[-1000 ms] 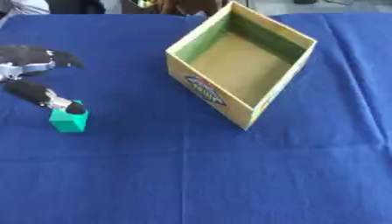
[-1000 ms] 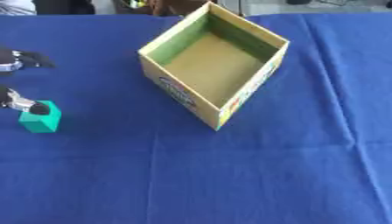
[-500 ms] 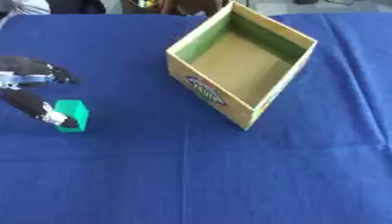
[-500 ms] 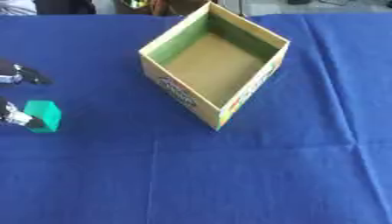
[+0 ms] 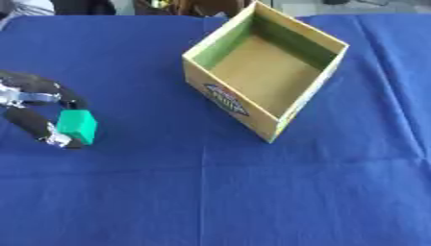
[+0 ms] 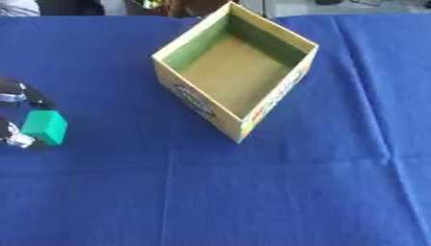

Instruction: Pick up objects on the table and place them in the box.

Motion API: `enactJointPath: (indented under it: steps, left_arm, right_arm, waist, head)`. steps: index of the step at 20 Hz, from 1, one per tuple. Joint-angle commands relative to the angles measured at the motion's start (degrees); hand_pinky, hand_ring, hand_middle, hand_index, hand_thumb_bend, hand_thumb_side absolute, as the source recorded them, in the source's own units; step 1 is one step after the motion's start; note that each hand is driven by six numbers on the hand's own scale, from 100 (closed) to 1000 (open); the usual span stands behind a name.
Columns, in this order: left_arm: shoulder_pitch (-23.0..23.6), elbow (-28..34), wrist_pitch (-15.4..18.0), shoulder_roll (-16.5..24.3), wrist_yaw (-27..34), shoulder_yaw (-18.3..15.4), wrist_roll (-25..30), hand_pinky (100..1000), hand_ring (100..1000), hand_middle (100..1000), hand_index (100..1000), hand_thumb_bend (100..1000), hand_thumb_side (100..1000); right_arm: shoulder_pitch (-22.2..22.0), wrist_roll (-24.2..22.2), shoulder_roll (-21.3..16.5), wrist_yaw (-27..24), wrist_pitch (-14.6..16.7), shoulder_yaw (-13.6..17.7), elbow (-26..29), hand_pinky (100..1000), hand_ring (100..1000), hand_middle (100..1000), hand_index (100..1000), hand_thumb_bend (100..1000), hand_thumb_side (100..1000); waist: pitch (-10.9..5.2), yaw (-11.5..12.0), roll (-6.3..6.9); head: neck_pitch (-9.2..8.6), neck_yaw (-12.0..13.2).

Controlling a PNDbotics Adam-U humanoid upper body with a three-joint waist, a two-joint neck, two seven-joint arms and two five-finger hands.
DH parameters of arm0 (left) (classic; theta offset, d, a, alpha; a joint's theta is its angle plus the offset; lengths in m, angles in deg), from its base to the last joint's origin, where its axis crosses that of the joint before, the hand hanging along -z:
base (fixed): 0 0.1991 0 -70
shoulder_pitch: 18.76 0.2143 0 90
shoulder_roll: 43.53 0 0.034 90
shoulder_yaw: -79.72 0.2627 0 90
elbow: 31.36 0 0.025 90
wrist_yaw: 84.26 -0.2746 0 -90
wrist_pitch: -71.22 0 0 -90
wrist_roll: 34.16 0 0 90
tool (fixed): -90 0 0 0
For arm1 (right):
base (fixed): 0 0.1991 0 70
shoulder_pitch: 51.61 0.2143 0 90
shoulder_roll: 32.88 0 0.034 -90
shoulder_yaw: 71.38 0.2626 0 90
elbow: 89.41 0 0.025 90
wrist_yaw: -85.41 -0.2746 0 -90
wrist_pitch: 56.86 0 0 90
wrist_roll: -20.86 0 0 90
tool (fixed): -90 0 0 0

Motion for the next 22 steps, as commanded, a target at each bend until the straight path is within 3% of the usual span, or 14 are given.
enactJointPath:
  steps: [1,9,16,21,22]
  left_arm:
    - [-0.8,0.0,1.7,1.5,-1.6,-0.1,0.1,761,855,808,967,633,745]
    - [-0.9,-0.5,3.7,0.6,-4.3,0.0,-6.7,646,752,657,843,512,706]
    - [-0.7,-2.0,4.8,0.2,-6.0,0.6,-13.7,518,620,506,693,282,609]
    - [-0.5,-2.7,5.0,0.0,-6.3,0.8,-16.5,518,620,506,693,282,609]
    - [-0.7,-2.6,5.0,-0.2,-6.3,0.7,-16.7,413,521,441,606,100,634]
  right_arm:
    - [0.5,-0.2,-0.9,-0.4,0.2,0.4,0.8,769,754,548,668,100,848]
    - [0.5,-0.1,-0.7,-0.5,0.1,0.5,0.8,770,753,547,667,100,844]
    - [0.3,0.4,-0.6,-0.5,0.0,0.8,0.8,770,751,546,666,100,833]
    - [0.3,0.5,-0.5,-0.5,-0.1,0.7,0.8,770,751,546,666,100,833]
    - [0.2,0.5,-0.6,-0.5,-0.1,0.7,0.8,770,751,545,666,100,835]
  waist:
    - [-0.92,-0.1,-0.11]
    - [-1.05,0.1,-0.34]
    - [-1.21,0.1,-0.38]
    - [-1.23,0.2,-0.37]
    - [-1.34,0.2,-0.42]
  head:
    - [-0.46,0.2]
    - [-0.61,0.3]
    - [-0.65,0.4]
    - [-0.67,0.4]
    - [-0.57,0.3]
